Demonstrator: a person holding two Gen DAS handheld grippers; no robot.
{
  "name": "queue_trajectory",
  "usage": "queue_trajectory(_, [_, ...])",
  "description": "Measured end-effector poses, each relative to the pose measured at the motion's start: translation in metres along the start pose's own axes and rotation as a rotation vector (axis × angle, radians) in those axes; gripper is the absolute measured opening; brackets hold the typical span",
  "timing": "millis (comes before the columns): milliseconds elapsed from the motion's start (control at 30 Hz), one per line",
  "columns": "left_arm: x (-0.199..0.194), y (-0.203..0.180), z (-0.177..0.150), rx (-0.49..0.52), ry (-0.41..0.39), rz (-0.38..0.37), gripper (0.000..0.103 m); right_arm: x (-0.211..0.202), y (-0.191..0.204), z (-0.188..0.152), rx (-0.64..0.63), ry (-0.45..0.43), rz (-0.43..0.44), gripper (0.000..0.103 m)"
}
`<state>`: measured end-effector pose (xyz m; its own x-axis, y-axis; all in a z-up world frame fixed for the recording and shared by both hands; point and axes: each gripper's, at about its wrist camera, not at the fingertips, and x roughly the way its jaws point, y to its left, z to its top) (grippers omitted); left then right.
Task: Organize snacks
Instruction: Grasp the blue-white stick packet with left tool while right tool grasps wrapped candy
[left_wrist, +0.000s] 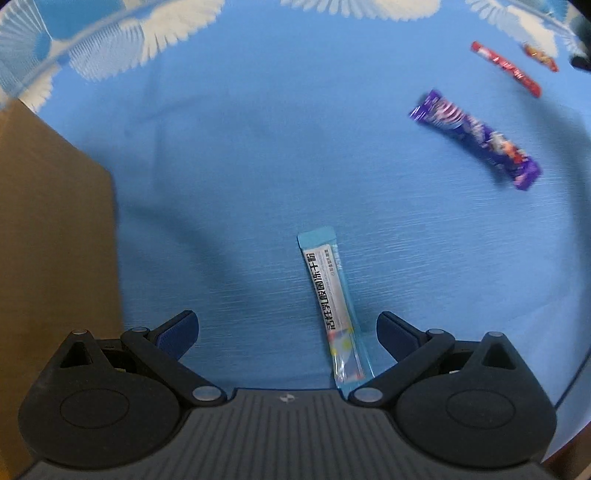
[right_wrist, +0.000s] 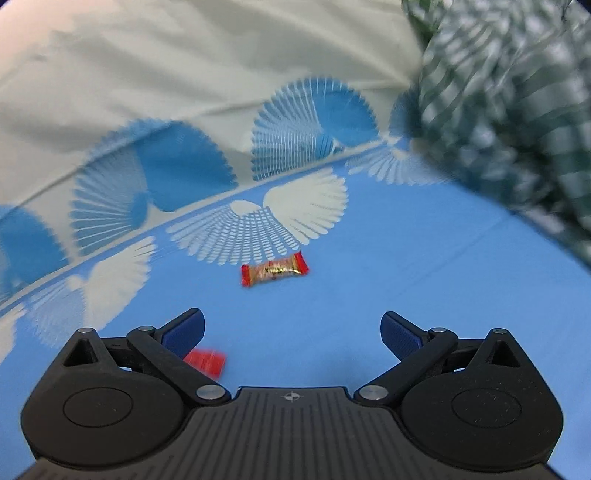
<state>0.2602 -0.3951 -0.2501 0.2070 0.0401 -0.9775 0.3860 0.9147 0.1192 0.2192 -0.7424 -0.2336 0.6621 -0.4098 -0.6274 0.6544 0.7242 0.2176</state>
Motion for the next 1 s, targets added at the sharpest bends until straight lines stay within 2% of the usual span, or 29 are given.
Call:
queue_trajectory(33, [0.008,0.001,0.001,-0.004,0.022,-0.006,0.103,0.019,0.002,0.002,0.023,0.006,-0.002,0.101])
queue_trajectory(167, [0.017,0.008,0.006,-0.025,0.024,-0.057,0.103,0.077,0.018,0.007,0.055,0.024,-0.030,0.101])
queue_trajectory(267, [0.018,0.010,0.007,-0.035,0.017,-0.066,0.103,0.099,0.036,0.009,-0.075,-0.020,-0.059,0.103])
queue_trajectory(333, [0.016,0.012,0.006,-0.048,-0.006,-0.065,0.096,0.103,0.044,0.005,-0.169,-0.032,-0.097,0.098])
queue_trajectory(367, [0.012,0.014,0.004,-0.063,-0.027,-0.073,0.081,0.101,0.045,0.002,-0.204,-0.055,-0.096,0.085])
queue_trajectory(400, [0.005,0.016,0.001,-0.075,-0.049,-0.075,0.056,0.097,0.042,0.000,-0.210,-0.071,-0.067,0.063])
queue_trajectory(433, [-0.001,0.016,0.000,-0.071,-0.071,-0.080,0.038,0.092,0.039,-0.001,-0.209,-0.072,-0.059,0.060])
queue_trajectory(467, [-0.003,0.017,0.000,-0.060,-0.077,-0.091,0.015,0.088,0.036,-0.003,-0.210,-0.066,-0.058,0.059])
queue_trajectory(567, [-0.004,0.022,-0.003,-0.065,-0.073,-0.108,0.014,0.068,0.026,-0.012,-0.207,-0.044,-0.066,0.057])
queue_trajectory(667, [-0.016,0.029,-0.010,-0.087,-0.092,-0.145,0.013,0.030,0.011,-0.029,-0.148,-0.013,-0.055,0.057])
queue_trajectory(800, [-0.044,0.037,-0.024,-0.074,-0.161,-0.148,0.013,-0.041,-0.004,-0.064,-0.135,-0.018,-0.040,0.057])
queue_trajectory(1000, [-0.093,0.050,-0.050,-0.075,-0.202,-0.164,0.013,-0.157,-0.011,-0.111,-0.091,0.008,0.010,0.057])
